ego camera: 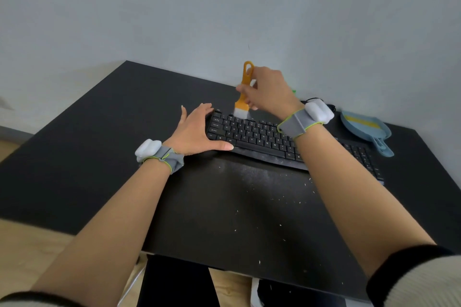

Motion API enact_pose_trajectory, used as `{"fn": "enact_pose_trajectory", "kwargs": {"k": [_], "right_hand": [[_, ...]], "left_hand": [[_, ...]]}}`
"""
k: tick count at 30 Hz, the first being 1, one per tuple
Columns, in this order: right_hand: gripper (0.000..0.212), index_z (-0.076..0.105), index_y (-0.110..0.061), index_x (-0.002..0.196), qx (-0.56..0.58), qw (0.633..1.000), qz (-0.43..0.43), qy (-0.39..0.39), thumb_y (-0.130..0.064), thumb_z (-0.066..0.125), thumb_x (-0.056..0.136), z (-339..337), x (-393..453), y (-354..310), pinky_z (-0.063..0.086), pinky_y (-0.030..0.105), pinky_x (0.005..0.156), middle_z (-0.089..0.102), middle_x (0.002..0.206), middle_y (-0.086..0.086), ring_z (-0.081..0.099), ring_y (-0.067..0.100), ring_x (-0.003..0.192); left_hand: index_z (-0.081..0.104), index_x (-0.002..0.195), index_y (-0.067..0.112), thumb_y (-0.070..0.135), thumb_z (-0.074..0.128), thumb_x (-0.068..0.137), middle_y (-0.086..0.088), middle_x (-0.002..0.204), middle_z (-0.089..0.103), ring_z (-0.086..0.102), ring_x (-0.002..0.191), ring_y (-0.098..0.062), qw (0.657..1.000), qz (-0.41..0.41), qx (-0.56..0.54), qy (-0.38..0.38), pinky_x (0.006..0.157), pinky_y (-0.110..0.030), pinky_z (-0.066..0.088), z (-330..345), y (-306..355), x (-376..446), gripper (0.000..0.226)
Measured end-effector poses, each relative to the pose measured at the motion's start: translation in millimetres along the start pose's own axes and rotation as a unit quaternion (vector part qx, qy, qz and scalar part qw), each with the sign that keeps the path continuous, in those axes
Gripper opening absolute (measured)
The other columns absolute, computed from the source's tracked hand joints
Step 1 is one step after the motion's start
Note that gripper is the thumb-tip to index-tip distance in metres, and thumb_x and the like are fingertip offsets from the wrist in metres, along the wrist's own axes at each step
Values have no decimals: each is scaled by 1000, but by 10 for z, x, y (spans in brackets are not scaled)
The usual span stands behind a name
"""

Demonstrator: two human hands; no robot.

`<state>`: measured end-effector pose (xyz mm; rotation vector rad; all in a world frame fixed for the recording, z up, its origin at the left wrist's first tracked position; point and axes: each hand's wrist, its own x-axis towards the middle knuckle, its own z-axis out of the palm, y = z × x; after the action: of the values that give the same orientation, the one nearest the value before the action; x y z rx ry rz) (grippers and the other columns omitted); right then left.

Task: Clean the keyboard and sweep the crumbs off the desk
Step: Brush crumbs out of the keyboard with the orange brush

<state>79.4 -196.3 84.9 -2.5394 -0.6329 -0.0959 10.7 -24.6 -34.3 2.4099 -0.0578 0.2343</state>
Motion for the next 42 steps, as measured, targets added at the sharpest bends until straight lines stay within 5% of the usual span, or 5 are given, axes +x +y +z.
{"fn": "enact_pose_trajectory", "kwargs": {"k": [14,21,29,35,42], "right_hand": [[25,63,-5,106,-128,990,39,-40,-27,61,95,-296,-130,385,58,46,84,72,90,15,71,32,82],[20,66,-8,102,153,987,40,-40,-27,64,97,-93,-203,276,63,40,73,77,79,7,75,20,68],[20,62,-12,95,-106,991,77,-22,-32,61,93,-514,-318,758,59,38,82,74,84,9,73,25,78],[12,61,-15,91,128,989,61,-31,-26,62,97,-375,-375,615,63,36,72,76,75,4,75,18,64],[21,64,-7,82,-141,982,122,26,-26,56,83,-600,-537,934,57,41,78,70,77,15,67,33,83]], "left_hand": [[13,151,29,78,72,55,19,148,42,32,141,-6,998,50,-16,-29,116,-55,-20,-39,-22,-2,123],[13,149,30,78,72,53,19,145,44,34,139,-7,998,48,-14,-28,116,-55,-20,-48,-26,5,122],[17,147,27,78,71,52,24,140,40,35,139,-6,999,46,-12,-23,117,-56,-17,-43,-37,-2,122],[16,147,28,79,71,51,24,139,41,36,137,-6,998,50,-18,-22,118,-55,-16,-39,-26,-6,122],[20,147,25,79,70,49,27,136,37,34,136,-5,999,46,-15,-21,118,-55,-16,-39,-10,-18,122]]}}
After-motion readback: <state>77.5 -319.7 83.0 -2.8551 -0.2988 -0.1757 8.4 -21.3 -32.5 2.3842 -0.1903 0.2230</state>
